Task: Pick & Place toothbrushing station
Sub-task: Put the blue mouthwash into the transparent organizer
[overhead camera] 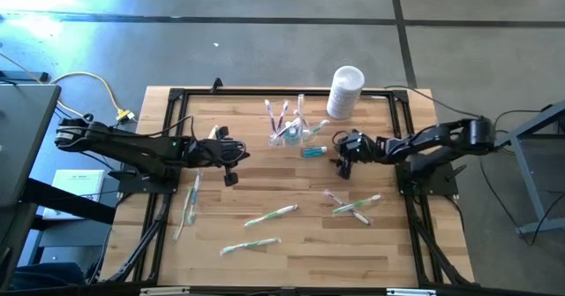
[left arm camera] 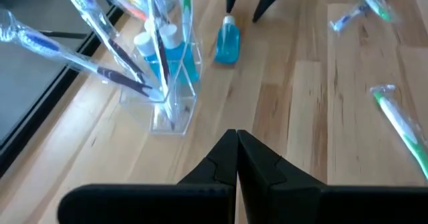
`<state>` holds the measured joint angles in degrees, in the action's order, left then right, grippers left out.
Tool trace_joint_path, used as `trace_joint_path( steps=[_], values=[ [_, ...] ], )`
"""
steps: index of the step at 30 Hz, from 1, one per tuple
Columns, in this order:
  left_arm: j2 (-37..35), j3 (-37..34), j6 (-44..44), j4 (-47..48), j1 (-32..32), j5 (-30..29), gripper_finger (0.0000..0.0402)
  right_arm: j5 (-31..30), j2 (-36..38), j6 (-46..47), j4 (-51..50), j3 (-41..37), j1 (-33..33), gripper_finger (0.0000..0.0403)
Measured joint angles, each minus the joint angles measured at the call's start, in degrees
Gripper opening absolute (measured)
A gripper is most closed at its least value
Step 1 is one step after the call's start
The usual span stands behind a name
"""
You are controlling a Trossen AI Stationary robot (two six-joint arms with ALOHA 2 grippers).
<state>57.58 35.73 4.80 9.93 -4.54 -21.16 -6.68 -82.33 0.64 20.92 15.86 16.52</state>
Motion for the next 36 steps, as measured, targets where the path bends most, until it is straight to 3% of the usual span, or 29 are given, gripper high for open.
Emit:
trace_joint_path(
  steps=[14,24,29,36],
  values=[
    [0.0,0.0,0.0,-1.0,0.0,0.8,0.0001,9.5,-16.6,-8.0,24.9,0.0,5.4,0.0252],
    [0.0,0.0,0.0,-1.0,0.0,0.6,0.0001,11.2,-20.0,-8.1,27.2,0.5,5.9,0.0247],
    [0.0,0.0,0.0,-0.9,0.0,0.6,0.0001,11.7,-20.1,-5.9,27.2,0.5,5.8,0.0201],
    [0.0,0.0,0.0,-0.7,0.0,0.9,0.0001,11.2,-20.1,-4.9,25.8,0.6,5.7,0.0091]
  ],
)
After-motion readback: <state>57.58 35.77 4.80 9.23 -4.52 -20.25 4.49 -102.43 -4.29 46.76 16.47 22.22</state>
